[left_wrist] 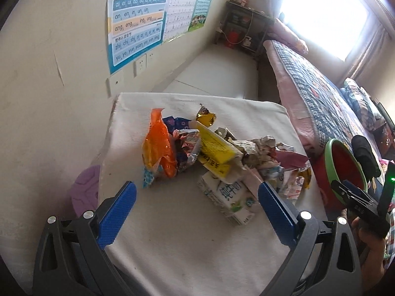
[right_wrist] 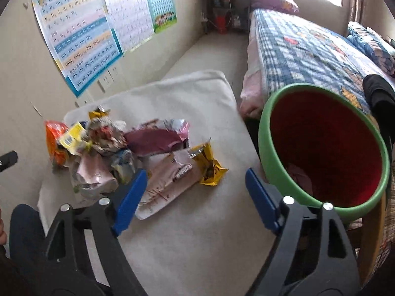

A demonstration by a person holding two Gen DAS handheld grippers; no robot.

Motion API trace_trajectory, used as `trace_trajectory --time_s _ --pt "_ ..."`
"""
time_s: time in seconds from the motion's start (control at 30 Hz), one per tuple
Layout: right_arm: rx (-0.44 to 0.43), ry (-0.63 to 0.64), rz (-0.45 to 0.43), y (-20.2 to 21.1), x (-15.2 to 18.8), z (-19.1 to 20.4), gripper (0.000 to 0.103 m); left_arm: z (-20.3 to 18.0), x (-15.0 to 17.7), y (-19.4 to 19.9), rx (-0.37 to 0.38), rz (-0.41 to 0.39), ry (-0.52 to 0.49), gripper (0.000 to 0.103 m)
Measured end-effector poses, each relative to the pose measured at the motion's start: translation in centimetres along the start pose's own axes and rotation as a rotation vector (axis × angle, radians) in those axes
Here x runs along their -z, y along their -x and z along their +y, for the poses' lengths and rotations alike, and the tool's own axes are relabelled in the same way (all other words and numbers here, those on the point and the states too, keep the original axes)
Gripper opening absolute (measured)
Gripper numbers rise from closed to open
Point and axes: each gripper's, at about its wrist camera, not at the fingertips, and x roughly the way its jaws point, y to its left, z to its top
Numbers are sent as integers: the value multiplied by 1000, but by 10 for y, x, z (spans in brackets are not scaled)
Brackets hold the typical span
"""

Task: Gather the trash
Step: 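Move both grippers back to the trash pile on the table, then grasp the orange snack bag with the left gripper while the right grasps the gold wrapper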

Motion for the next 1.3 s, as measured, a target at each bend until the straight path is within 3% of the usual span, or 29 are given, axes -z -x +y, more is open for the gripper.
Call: trace_trajectory --time_s 0.27,0.5,0.77,0.87,0.9,1.13,1.3 --pt "20 16 78 -44 -8 -2 68 15 -11 -33 -9 35 -10 94" --pt "34 32 137 -74 -9 -2 62 39 -32 -63 -51 48 41 93" --pt "25 37 183 -97 -10 -2 44 56 -43 -102 -76 92 83 76" --pt "13 43 190 -100 -13 -1 31 61 -44 -113 -62 115 96 55" --pt "11 44 192 -101 -14 0 22 61 -43 -115 -58 122 100 44" --pt "-27 20 188 -96 -16 -2 8 61 -40 -109 -65 102 87 38" --pt "-26 14 156 -77 -17 -4 8 60 -37 -92 -71 80 73 38"
